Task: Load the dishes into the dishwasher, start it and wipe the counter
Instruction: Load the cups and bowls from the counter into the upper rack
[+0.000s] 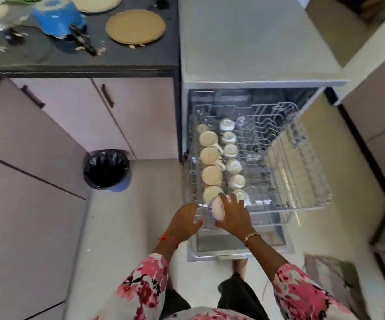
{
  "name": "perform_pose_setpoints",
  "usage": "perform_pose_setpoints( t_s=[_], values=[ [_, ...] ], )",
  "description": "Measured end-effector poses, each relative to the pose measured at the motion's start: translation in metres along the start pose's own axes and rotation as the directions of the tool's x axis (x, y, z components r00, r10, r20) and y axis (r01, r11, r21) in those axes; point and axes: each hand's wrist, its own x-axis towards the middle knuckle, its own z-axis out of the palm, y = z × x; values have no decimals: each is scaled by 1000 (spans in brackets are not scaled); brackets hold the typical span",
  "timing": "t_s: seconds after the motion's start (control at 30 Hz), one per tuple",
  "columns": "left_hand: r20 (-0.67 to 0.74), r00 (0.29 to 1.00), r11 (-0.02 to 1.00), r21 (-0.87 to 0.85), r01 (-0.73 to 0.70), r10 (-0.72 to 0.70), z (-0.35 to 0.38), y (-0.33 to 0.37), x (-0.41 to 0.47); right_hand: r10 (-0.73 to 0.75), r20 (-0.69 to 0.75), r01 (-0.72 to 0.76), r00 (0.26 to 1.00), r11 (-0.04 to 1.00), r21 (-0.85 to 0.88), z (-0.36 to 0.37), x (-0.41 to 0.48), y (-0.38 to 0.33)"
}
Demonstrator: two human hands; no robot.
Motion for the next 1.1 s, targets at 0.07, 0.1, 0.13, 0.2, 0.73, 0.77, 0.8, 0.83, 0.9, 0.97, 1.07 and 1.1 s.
perform_pose_setpoints(
  t_s=[0.07,0.1,0.13,0.2,0.73,0.77,0.8,0.83,0.9,0.97,1.07,1.1],
  values=[
    [56,998,1000,1,-15,15,24,35,26,47,-45,-46,998,999,28,-9,0,48],
    [73,997,1000,-1,-18,18,36,53,39,68,-55,-66,996,997,41,-15,2,72],
    [88,996,1000,-3,-12,12,49,69,51,82,-59,-79,995,996,47,-21,5,95],
    [106,994,1000,21,10,-12,72,98,76,85,-67,-82,994,996,46,-33,15,136],
    [166,979,980,175,90,-120,169,115,151,-215,173,250,961,944,-215,-9,132,236],
    [168,979,979,187,79,-111,171,114,151,-222,201,270,954,929,-254,-2,135,236],
    [169,981,977,204,64,-99,172,114,150,-234,213,290,949,913,-288,5,138,236],
    [158,984,977,211,43,-77,172,113,149,-241,231,308,943,894,-325,11,140,236],
    [131,991,982,187,12,-37,171,114,148,-205,287,314,936,854,-414,20,144,236],
    [88,996,984,176,-34,18,172,112,145,-214,264,316,940,836,-448,23,146,236],
    [51,997,978,202,-60,50,176,108,145,-237,240,324,941,834,-446,25,146,234],
    [37,998,977,203,-61,54,177,109,145,-268,234,344,935,848,-404,27,148,236]
  ],
)
